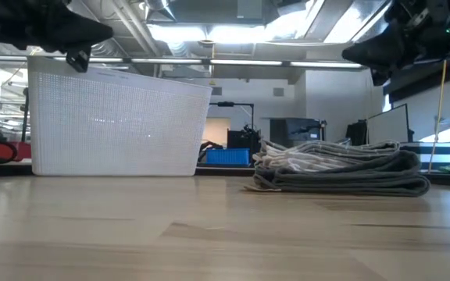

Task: Fold towel
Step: Return to Home Position

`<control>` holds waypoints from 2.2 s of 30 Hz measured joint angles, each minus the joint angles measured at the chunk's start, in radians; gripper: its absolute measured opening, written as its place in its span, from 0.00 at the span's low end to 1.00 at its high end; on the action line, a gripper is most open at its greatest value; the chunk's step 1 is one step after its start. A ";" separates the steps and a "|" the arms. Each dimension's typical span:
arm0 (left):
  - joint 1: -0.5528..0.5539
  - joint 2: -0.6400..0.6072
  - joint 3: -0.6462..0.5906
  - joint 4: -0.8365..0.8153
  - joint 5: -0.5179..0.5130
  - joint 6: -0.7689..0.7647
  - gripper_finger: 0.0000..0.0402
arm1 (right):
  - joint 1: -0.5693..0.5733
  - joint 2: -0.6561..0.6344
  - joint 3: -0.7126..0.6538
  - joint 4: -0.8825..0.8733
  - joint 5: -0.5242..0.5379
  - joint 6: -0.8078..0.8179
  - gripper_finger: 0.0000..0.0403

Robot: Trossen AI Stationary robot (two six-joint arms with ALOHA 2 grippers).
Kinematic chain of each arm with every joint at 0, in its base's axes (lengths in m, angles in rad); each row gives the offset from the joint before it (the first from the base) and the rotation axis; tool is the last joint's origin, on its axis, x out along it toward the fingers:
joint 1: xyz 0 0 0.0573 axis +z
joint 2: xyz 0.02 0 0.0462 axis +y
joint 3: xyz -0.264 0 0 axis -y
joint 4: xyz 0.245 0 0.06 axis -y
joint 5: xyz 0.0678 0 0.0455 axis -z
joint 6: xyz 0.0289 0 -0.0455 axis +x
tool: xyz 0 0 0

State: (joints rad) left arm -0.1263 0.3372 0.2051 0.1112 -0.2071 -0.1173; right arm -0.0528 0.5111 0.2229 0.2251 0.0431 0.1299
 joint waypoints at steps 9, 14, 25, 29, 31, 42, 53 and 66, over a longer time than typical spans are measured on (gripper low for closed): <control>-0.023 -0.112 -0.028 0.012 0.202 0.018 0.00 | 0.000 -0.084 -0.055 -0.022 0.026 -0.003 0.01; -0.023 -0.116 -0.064 -0.017 0.236 -0.027 0.00 | 0.000 -0.084 -0.055 -0.021 0.026 -0.002 0.01; -0.025 -0.181 -0.166 0.031 0.137 -0.024 0.00 | 0.000 -0.147 -0.055 -0.082 0.017 -0.003 0.00; -0.023 -0.226 -0.196 0.036 0.121 -0.021 0.00 | 0.000 -0.196 -0.058 -0.136 0.043 -0.003 0.00; -0.023 -0.247 -0.195 0.021 0.119 -0.027 0.00 | 0.000 -0.222 -0.084 -0.116 0.033 -0.002 0.00; -0.024 -0.268 -0.195 -0.012 0.133 -0.006 0.00 | 0.000 -0.378 -0.211 -0.125 -0.002 0.015 0.00; -0.023 -0.265 -0.195 -0.026 0.129 -0.036 0.00 | 0.000 -0.433 -0.210 -0.205 -0.002 -0.007 0.00; -0.023 -0.265 -0.195 -0.026 0.129 -0.040 0.00 | 0.000 -0.423 -0.210 -0.214 -0.010 0.009 0.07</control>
State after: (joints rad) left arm -0.1497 0.0719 0.0097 0.0849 -0.0780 -0.1572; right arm -0.0528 0.0883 0.0132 0.0111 0.0330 0.1390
